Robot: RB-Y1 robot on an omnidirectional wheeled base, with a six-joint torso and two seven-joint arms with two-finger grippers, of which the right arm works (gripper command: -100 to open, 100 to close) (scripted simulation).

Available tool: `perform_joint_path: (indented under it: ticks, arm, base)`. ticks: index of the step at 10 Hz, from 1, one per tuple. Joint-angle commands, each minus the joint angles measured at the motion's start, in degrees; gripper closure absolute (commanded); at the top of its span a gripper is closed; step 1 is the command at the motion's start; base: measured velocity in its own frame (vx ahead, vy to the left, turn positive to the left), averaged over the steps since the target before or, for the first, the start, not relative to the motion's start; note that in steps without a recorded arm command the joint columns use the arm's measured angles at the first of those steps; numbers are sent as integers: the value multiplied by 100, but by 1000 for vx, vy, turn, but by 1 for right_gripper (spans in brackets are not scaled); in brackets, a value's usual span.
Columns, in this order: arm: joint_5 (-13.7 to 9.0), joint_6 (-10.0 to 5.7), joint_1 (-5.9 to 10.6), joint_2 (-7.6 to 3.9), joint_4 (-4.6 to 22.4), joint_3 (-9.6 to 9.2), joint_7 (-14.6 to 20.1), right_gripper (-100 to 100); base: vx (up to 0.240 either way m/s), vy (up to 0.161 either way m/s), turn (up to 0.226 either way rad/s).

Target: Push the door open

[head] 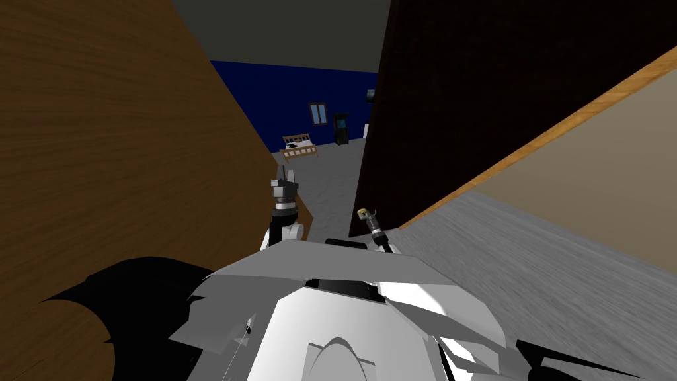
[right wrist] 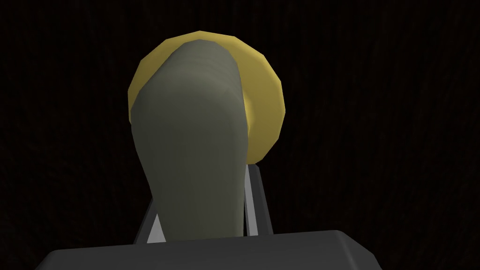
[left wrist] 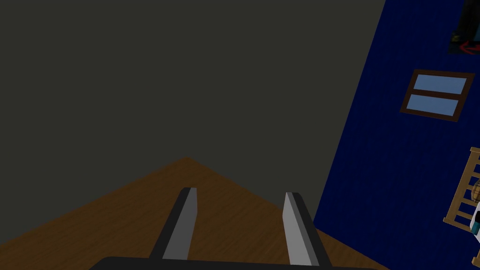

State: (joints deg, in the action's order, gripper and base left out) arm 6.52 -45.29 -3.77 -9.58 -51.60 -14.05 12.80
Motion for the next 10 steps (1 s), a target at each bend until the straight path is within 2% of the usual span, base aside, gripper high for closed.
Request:
perform_joint_path:
  ticks: [1, 9, 10]
  arm:
    - [-75, -40, 129, 23, 114, 176, -79, 100]
    - [-291, 73, 302, 219, 335, 650, -354, 100]
    - [-339, 98, 341, 262, 385, 755, -415, 100]
  base:
    - [100, 86, -33]
    - [94, 77, -42]
    - [141, 118, -43]
